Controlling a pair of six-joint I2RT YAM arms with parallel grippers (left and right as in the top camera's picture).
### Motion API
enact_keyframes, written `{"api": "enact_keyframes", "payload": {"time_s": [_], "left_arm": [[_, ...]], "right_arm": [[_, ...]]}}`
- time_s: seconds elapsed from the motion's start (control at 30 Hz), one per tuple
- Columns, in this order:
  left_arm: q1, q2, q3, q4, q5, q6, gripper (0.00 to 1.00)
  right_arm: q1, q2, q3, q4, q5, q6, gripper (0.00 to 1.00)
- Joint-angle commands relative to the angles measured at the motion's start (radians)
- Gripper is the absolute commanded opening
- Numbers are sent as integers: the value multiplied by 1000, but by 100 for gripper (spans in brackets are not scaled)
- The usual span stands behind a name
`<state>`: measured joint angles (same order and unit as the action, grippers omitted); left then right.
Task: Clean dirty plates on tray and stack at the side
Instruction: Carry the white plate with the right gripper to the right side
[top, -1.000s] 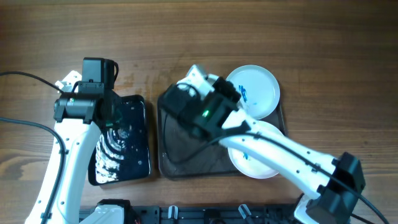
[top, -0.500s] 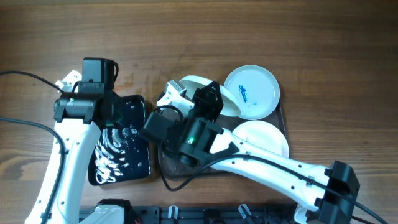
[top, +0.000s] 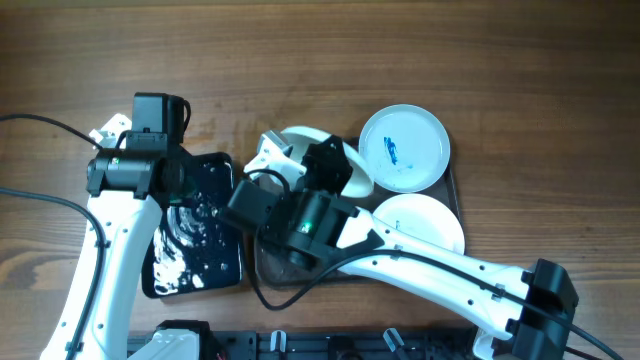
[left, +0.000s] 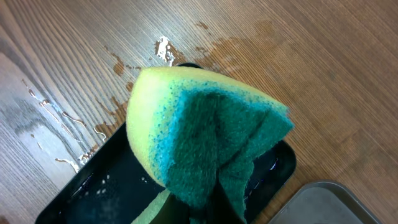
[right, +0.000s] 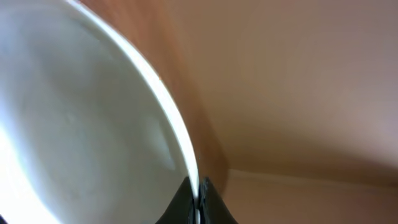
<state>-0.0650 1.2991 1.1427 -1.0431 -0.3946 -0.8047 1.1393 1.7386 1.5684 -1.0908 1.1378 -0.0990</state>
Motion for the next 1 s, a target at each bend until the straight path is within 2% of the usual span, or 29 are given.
{"api": "enact_keyframes", "payload": {"time_s": [0.0,0.07,0.13,0.33,0.47,0.6,0.77,0.97], "left_arm": [[5,5,22,-3,-21,16,4],[5,5,22,-4,-21,16,4],[5,5,22,-4,-21,16,4],[5,5,22,-3,-21,16,4],[5,5,22,-4,-13,16,4],[5,5,22,-4,-13,16,4],[5,5,22,-1,-13,16,4],[5,5,22,5,-13,16,4]], "right_arm": [[-60,-14,20,-16,-379,214,5],[-151,-14,18,-9,-636,347,5],[-295,-14,9,20,-856,390,5],[-626,-17,19,63,-1081,399,4],[-908,-18,19,81,-1155,469,4],[-1207,-17,18,92,-1274,470,4],[-1587,20,13,111,-1264,496,4],[-1738,114,8,149,-1230,545,4]]}}
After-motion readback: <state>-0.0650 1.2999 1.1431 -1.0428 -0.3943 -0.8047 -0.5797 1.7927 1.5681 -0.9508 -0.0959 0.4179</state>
